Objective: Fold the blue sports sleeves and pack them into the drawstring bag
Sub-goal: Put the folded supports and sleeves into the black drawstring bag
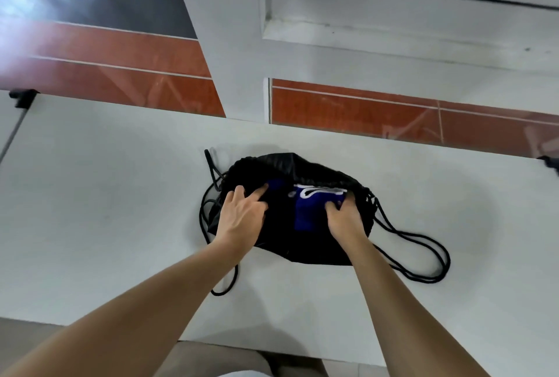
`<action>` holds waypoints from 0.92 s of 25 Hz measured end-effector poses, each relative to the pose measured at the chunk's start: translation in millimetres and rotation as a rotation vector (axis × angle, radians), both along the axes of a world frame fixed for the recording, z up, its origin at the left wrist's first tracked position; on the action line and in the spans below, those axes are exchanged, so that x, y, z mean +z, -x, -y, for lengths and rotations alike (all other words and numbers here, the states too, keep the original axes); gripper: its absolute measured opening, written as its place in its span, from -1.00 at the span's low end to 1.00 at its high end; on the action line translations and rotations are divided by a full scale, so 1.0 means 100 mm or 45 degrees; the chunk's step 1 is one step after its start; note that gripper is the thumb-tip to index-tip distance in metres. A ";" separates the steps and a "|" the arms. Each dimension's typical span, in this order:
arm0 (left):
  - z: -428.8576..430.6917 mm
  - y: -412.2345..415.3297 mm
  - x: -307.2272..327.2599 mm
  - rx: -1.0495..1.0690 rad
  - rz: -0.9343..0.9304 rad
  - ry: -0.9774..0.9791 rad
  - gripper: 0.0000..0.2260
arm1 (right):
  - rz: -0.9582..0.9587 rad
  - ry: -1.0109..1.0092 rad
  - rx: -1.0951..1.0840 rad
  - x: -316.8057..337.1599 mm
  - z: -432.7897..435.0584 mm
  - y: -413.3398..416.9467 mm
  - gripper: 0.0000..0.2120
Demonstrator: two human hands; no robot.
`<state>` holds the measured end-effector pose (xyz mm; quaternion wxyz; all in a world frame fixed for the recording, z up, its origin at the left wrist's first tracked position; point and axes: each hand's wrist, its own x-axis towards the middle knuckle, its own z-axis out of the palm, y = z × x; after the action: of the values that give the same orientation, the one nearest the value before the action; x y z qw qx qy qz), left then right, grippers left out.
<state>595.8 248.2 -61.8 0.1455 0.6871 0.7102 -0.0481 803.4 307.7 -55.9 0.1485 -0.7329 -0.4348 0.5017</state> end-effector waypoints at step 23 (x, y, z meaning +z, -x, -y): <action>-0.18 -0.78 0.02 -0.461 0.070 0.106 -0.53 | 0.631 -0.499 0.526 0.35 -0.15 -0.73 -0.84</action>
<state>674.2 266.2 -59.8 0.1822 0.7983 0.5679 -0.0840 876.4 323.0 -20.9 0.0716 -0.6866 -0.6840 0.2358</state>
